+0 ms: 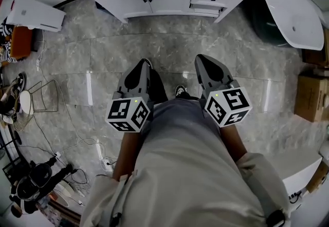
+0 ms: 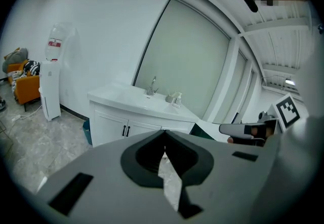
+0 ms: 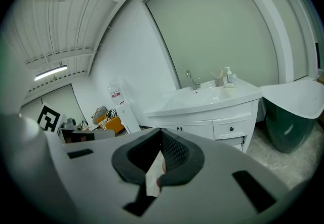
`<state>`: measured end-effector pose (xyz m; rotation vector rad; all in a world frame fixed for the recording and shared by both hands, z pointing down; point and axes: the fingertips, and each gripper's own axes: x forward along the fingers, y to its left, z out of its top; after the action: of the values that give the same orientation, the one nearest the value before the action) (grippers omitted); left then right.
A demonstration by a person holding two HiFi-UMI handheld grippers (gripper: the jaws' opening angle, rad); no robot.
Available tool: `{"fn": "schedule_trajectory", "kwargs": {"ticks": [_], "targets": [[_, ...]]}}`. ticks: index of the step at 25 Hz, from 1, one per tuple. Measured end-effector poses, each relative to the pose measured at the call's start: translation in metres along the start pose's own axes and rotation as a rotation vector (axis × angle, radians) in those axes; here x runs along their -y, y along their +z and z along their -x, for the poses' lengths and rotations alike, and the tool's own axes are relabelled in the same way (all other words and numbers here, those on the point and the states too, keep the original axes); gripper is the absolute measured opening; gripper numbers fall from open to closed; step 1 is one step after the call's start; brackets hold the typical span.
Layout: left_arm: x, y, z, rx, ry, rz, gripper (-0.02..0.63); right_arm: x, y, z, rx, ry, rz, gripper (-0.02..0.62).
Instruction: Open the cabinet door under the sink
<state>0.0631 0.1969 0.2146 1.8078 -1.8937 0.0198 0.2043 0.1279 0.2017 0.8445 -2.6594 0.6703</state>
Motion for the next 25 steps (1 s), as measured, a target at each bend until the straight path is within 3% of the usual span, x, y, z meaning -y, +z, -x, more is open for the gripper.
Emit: {"fn": "schedule_trajectory", "kwargs": {"ticks": [14, 18, 25], "targets": [[-0.080, 0.061, -0.041, -0.015, -0.054, 0.018, -0.002, -0.030, 0.039, -0.091, -0.024, -0.048, 0.006, 0.008], [-0.101, 0.078, -0.051, -0.013, -0.093, 0.055, -0.002, -0.039, 0.047, -0.113, -0.032, -0.072, 0.010, 0.009], [-0.128, 0.100, -0.066, -0.033, -0.153, 0.031, -0.002, -0.048, 0.060, -0.141, -0.036, -0.118, 0.040, 0.009]]}}
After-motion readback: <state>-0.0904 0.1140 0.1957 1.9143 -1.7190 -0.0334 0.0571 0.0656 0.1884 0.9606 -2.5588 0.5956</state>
